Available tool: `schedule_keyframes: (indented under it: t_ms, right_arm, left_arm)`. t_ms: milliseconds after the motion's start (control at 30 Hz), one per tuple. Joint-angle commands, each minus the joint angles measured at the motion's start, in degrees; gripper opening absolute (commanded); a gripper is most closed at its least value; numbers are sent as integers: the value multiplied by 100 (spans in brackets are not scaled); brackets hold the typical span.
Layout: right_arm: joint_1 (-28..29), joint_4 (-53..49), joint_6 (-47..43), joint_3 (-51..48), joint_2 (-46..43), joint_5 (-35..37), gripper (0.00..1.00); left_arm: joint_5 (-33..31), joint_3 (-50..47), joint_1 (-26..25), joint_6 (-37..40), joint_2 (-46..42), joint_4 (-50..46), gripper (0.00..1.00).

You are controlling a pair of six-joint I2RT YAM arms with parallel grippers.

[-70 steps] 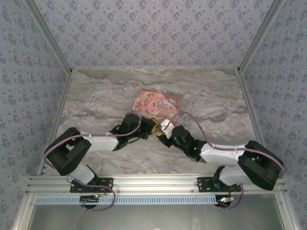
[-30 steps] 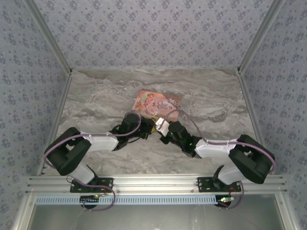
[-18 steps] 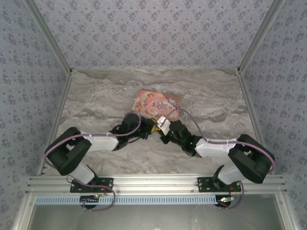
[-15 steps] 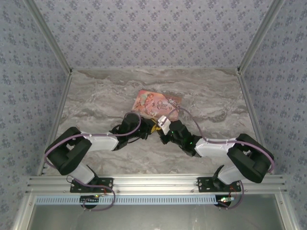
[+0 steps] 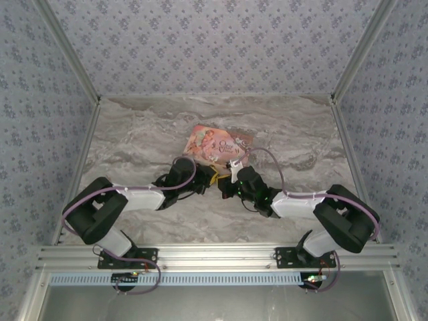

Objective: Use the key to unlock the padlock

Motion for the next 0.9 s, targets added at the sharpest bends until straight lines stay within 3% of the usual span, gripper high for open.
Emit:
schedule_keyframes:
  t_ms: [0,300,867]
  right_arm:
    - [-34,783,706,108,71,-415,0]
    - [-25,103,352,147,137,-234,0]
    - [-22,165,916,-120,550,-109,0]
  left_arm:
    - [388,50,-81,31,-40,503,0]
    - [350,-75,-86,59,21,553,0]
    - [211,-352,-28,203,-210,295,35]
